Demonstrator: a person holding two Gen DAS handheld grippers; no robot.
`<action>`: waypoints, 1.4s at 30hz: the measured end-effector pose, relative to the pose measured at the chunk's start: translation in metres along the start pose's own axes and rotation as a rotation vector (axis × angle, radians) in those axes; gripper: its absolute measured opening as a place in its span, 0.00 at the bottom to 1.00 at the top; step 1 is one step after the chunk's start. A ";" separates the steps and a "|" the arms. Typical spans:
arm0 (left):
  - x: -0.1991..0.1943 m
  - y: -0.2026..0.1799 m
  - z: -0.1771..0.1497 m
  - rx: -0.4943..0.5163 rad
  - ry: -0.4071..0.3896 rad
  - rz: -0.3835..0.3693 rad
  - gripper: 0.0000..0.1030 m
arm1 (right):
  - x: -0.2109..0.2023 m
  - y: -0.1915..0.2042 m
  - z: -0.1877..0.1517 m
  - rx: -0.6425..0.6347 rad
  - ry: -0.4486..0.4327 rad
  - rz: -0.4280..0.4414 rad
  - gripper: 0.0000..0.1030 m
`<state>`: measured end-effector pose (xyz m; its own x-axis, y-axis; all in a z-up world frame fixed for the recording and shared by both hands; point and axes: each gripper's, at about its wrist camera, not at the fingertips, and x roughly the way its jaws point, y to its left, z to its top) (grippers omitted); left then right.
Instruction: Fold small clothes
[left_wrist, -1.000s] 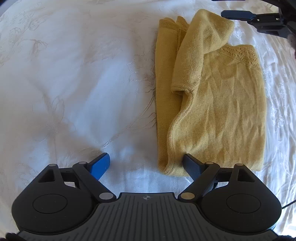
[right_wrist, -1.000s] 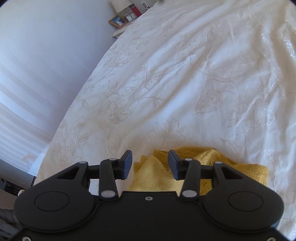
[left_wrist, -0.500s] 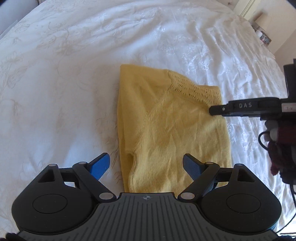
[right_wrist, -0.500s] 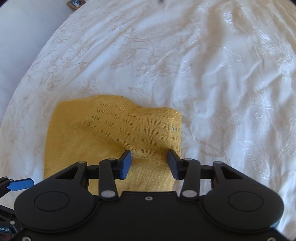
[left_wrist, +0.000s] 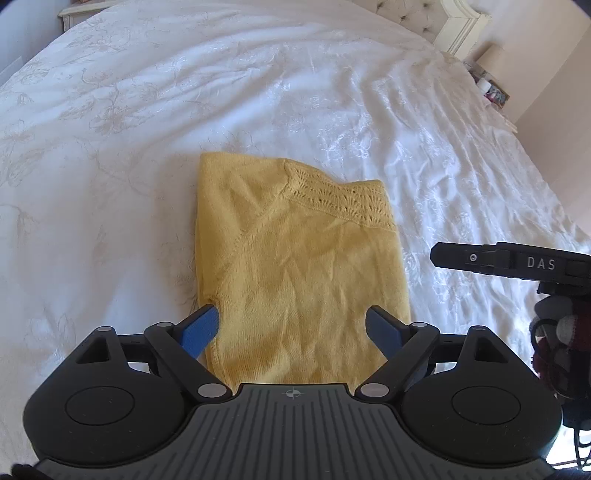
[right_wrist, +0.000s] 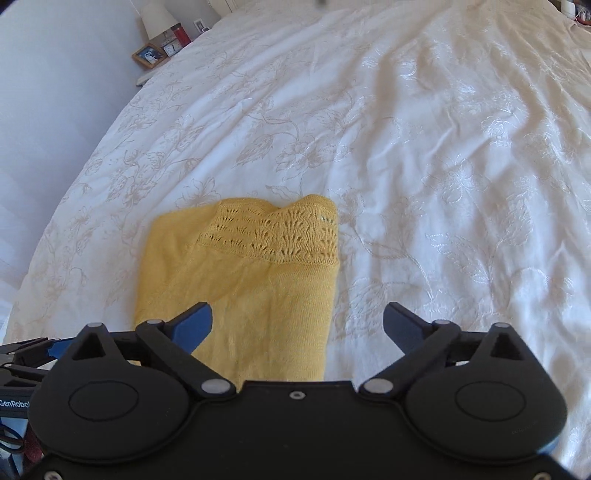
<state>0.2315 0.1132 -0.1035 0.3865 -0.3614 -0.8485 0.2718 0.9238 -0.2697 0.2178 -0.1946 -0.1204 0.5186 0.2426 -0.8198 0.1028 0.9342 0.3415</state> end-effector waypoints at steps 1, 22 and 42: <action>-0.004 -0.003 -0.005 -0.003 -0.003 0.005 0.86 | -0.007 0.003 -0.006 -0.004 -0.007 0.001 1.00; -0.126 -0.115 -0.066 -0.010 -0.307 0.354 0.99 | -0.177 0.018 -0.079 -0.202 -0.318 0.056 1.00; -0.125 -0.146 -0.126 -0.095 -0.031 0.384 0.98 | -0.224 0.004 -0.138 -0.137 -0.188 -0.038 0.99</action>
<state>0.0325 0.0393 -0.0155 0.4713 0.0102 -0.8819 0.0203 0.9995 0.0224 -0.0150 -0.2089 0.0011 0.6668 0.1658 -0.7266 0.0155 0.9717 0.2359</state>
